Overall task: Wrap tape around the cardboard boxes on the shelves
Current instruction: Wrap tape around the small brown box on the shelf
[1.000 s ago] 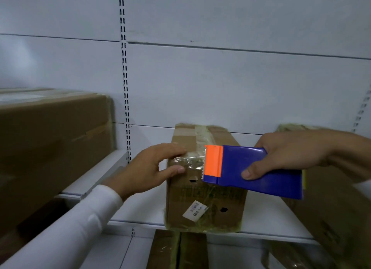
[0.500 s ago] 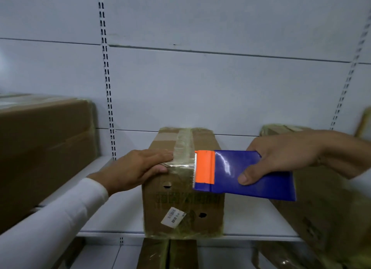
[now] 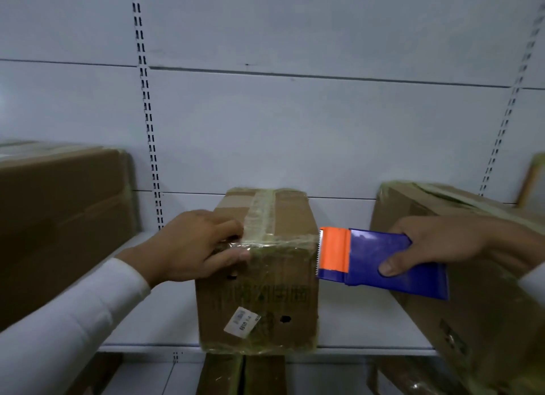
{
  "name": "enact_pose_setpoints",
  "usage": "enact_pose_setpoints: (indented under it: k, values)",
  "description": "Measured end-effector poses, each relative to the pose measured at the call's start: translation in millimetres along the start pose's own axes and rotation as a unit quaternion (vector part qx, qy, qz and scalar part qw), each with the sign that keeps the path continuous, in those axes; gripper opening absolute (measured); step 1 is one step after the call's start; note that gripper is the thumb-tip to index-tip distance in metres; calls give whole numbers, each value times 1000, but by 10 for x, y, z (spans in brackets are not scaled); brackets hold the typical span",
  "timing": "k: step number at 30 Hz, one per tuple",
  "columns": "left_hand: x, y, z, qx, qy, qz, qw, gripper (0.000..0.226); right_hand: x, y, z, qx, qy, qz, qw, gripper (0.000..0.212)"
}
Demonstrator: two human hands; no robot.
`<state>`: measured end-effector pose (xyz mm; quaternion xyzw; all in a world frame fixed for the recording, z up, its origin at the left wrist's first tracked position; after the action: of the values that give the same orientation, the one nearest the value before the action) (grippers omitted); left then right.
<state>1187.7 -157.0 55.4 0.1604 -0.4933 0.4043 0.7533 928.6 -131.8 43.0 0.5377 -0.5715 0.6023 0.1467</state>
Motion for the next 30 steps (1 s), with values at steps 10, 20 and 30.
enact_pose_setpoints:
  k: [10,20,30]
  values:
    - [-239,615,428,-25,-44,-16,999,68,-174,-49,120,43,-40,55,997,23]
    - [-283,579,335,-58,-48,-18,997,60,-23,149,-162,9,-24,8,1000,36]
    - [-169,743,357,-9,-8,-3,1000,65,-95,245,-218,-78,46,-60,994,42]
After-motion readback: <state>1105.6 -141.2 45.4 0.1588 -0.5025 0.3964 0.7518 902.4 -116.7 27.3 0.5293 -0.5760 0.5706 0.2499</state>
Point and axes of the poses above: each hand's wrist, its own z-axis towards the middle knuckle, its own x-axis out of the back of the hand, y = z × x, the point moved 10 cm from there along z, towards the middle knuckle, and after that the axes turned 6 degrees about x, right-handed, at the moved point
